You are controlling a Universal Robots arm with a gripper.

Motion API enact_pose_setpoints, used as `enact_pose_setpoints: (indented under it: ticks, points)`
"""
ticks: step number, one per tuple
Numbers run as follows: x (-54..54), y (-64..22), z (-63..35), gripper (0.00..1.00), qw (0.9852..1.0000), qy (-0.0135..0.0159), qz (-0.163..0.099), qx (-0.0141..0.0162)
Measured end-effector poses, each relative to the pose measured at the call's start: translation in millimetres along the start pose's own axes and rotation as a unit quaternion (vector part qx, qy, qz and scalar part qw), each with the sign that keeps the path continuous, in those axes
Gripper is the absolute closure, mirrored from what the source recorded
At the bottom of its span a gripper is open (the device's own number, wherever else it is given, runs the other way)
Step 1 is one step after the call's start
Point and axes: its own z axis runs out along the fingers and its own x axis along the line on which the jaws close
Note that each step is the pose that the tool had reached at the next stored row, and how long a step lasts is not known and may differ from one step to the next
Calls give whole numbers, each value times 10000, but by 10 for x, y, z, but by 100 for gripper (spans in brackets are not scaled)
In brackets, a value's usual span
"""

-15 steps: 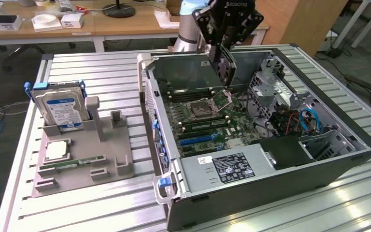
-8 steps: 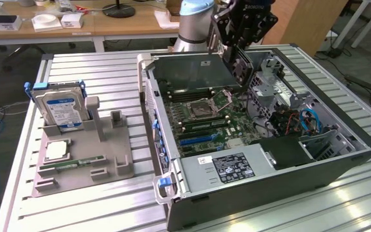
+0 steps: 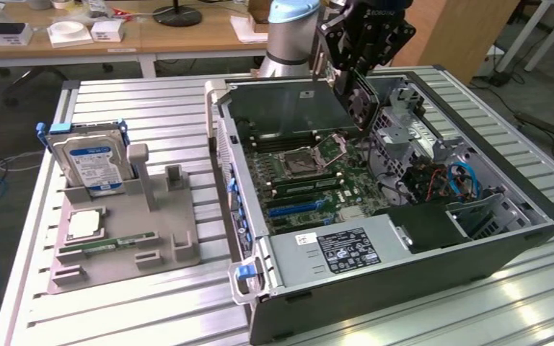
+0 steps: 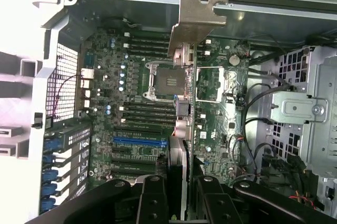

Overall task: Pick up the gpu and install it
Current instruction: 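Insert the gpu into the slot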

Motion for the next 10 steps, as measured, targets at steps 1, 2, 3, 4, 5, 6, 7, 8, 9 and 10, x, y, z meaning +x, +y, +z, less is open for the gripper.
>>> enact_pose_setpoints:
  ticks: [1, 2, 3, 4, 5, 6, 7, 8, 9, 10]
  points:
    - [0, 0, 0, 73, 10000, 0, 0, 0]
    - [0, 0, 0, 73, 10000, 0, 0, 0]
    - [0, 0, 0, 73, 10000, 0, 0, 0]
    - [0, 0, 0, 73, 10000, 0, 0, 0]
    - [0, 0, 0, 73, 10000, 0, 0, 0]
    - [0, 0, 0, 73, 10000, 0, 0, 0]
    - [0, 0, 0, 73, 10000, 0, 0, 0]
    - [0, 0, 0, 73, 10000, 0, -2, 0]
    - [0, 0, 0, 73, 10000, 0, -11, 0]
    - [0, 0, 0, 73, 10000, 1, -33, -1]
